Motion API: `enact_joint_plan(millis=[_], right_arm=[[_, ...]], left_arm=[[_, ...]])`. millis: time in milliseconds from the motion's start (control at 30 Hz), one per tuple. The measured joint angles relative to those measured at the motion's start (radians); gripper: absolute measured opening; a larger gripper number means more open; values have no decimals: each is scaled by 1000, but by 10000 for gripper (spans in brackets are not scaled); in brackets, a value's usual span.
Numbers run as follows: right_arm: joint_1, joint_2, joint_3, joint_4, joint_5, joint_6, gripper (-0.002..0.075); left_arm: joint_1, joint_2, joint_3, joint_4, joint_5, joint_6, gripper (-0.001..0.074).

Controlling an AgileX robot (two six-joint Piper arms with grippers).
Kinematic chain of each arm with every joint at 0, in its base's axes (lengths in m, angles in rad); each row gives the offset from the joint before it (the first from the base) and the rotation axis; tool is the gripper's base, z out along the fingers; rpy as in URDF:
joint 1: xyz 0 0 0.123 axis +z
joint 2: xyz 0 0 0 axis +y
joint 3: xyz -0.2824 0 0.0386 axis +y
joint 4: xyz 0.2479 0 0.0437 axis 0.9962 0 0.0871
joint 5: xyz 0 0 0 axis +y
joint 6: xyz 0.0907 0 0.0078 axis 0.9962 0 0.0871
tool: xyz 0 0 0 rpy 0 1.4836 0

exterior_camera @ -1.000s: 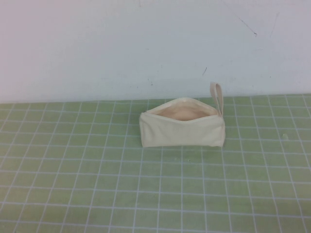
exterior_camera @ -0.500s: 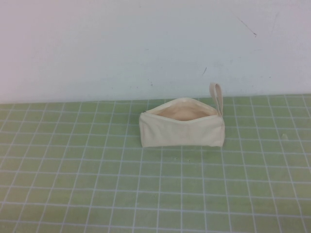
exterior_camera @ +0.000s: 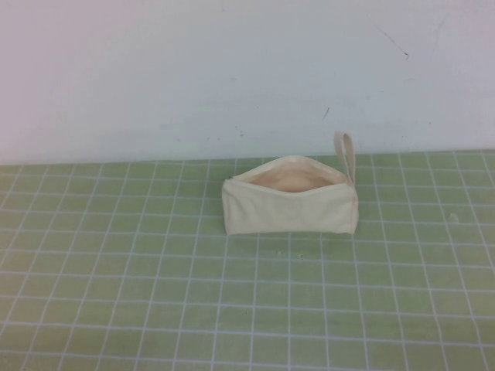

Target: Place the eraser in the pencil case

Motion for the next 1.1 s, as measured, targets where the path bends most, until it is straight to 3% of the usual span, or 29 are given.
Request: enact_joint_plan(millis=[1100], right_arm=[[0, 0, -2, -44, 18, 11, 1]], left_arm=[[0, 0, 0, 0, 0, 0, -1]])
